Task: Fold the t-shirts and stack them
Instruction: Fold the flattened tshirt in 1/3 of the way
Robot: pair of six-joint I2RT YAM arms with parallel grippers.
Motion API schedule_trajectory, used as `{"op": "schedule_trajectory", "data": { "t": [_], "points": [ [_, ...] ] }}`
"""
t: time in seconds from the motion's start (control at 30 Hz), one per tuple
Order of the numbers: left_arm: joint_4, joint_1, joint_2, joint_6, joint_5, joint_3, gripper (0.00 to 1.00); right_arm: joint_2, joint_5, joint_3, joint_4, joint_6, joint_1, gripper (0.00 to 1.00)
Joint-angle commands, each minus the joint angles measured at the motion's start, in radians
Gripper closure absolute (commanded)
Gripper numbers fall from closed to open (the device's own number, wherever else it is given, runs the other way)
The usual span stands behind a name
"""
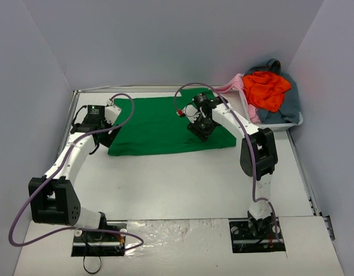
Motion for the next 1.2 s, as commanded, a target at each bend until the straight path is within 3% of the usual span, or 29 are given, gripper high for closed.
{"op": "schedule_trajectory", "data": {
  "t": [0.0, 0.8, 1.17],
  "points": [
    [-0.023, -0.001, -0.061, -0.053, -0.004, -0.003, 0.14, -0.017, -0.04, 0.004, -0.02, -0.014, 0.011, 0.57],
    [0.02, 0.001, -0.004, -0.048, -0.034, -0.026, 0.14, 0.194, -0.04, 0.133, -0.008, -0.029, 0.021, 0.59],
    [0.026, 0.001, -0.018, -0.04, -0.037, -0.046, 0.14, 0.193, -0.011, 0.125, 0.01, -0.018, 0.019, 0.84]
  ]
}}
